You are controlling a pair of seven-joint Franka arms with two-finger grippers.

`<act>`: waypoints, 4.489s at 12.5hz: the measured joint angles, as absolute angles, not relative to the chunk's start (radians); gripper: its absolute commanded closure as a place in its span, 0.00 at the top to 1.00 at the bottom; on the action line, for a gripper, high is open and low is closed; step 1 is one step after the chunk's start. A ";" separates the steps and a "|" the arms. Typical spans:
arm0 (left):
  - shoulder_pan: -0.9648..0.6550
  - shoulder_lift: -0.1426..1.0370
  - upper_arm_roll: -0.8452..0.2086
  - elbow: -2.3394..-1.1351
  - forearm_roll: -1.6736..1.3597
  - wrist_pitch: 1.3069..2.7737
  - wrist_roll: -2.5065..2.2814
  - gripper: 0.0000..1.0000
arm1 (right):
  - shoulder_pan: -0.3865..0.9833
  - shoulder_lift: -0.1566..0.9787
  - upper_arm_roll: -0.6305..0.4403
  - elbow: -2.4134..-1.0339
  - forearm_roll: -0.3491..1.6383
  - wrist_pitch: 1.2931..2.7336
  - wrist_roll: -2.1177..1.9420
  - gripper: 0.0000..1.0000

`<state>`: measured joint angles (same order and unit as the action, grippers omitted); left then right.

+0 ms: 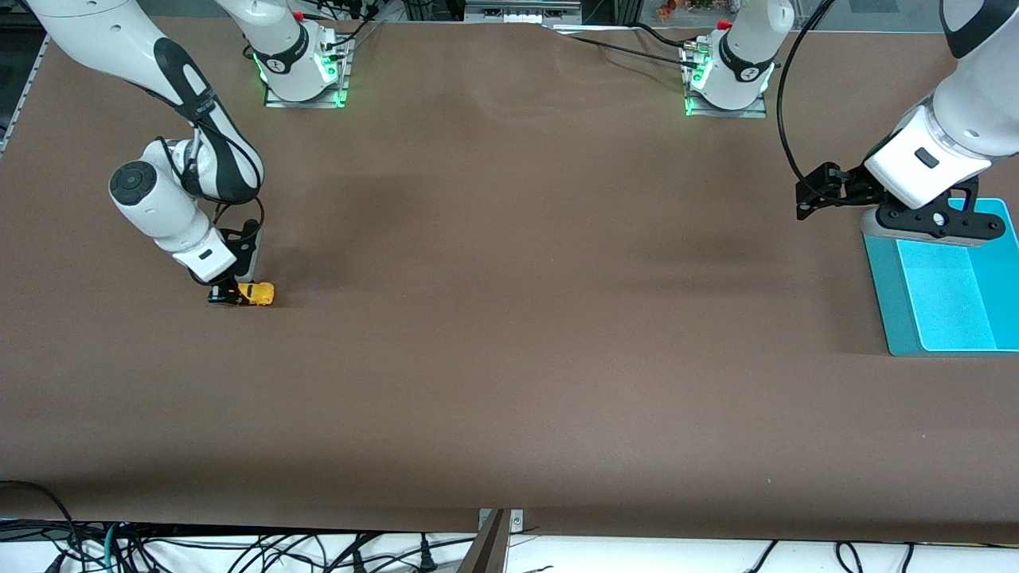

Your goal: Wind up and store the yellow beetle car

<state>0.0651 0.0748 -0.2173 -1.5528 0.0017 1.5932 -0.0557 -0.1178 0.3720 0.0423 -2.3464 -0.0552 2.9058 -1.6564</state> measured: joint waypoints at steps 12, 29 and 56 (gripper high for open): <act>0.066 0.075 -0.217 -1.553 0.002 1.593 -0.056 1.00 | -0.247 0.376 0.043 -2.348 -0.055 2.909 -1.776 0.73; 0.065 0.075 -0.218 -1.553 0.002 1.593 -0.056 1.00 | -0.249 0.198 0.154 -2.051 0.109 2.363 -1.577 1.00; -0.293 0.656 -0.378 -1.553 0.089 2.204 0.479 1.00 | -0.253 0.149 0.298 -1.711 -0.016 1.996 -0.298 1.00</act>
